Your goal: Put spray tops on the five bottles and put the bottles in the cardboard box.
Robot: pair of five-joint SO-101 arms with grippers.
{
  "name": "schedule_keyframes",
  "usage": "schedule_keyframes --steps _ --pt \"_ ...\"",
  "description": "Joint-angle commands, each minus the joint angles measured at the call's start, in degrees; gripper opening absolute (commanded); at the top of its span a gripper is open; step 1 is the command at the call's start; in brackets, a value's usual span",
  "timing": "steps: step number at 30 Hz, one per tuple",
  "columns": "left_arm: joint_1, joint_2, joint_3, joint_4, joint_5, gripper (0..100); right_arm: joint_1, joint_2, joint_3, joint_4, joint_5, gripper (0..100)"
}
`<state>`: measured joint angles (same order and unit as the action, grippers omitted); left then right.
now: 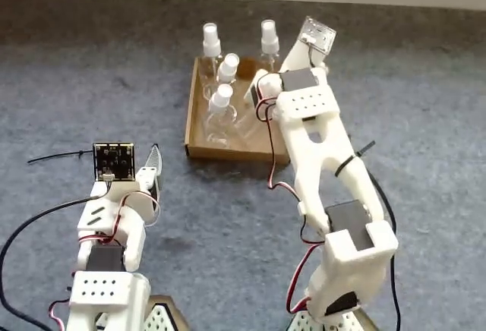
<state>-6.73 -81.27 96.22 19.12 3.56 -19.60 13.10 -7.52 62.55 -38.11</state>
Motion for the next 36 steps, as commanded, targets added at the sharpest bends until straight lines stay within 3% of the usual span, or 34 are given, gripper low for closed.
schedule_keyframes --steps 1,36 --pt "-0.7 -0.5 1.5 -0.9 -0.3 15 -0.4 -0.4 -4.3 0.1 -0.9 25.3" --pt "-0.8 -1.0 1.5 1.1 -0.3 15 -1.5 4.1 -4.4 -4.4 -4.6 25.3"
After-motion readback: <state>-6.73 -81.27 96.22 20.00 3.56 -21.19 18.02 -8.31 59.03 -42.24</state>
